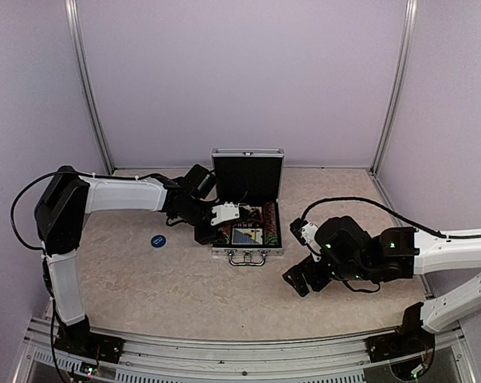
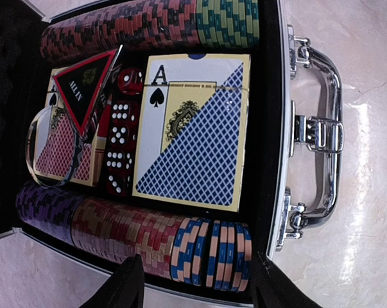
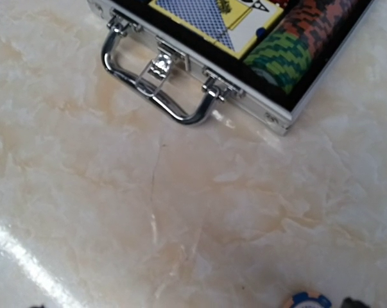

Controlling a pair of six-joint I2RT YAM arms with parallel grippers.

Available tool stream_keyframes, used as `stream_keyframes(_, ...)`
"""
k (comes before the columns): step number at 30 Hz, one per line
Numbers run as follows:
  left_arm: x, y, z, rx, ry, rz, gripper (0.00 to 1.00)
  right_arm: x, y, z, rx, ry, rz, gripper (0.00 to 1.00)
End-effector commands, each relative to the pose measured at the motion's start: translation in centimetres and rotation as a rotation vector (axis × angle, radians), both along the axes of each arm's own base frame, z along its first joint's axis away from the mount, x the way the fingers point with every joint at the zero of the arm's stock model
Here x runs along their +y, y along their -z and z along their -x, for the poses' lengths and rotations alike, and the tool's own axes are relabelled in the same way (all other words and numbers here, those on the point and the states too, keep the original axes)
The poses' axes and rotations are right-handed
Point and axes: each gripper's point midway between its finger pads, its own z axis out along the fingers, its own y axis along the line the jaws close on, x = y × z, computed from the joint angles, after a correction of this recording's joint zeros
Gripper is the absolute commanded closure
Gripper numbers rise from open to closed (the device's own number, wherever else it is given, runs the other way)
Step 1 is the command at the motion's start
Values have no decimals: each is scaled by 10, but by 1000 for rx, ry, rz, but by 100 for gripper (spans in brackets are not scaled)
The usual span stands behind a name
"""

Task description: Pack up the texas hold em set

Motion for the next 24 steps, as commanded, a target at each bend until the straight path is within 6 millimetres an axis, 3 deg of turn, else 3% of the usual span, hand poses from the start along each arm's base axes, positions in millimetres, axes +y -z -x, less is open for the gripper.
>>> stream_keyframes(1,-4,-4,2,31,10,21,44,-5,1,-3,-5,24,2,0)
stream_keyframes(8,-2,-15,2,7,7,34,44,-5,2,-4,-6,24,-2,0)
stream_keyframes(15,-1,3,-2,22,-7,-11,44,-6,2,-3,-4,24,0,0)
stream_keyframes(24,1,7,-13,-11,-49,-31,44,-7,2,-4,-5,29,1,0)
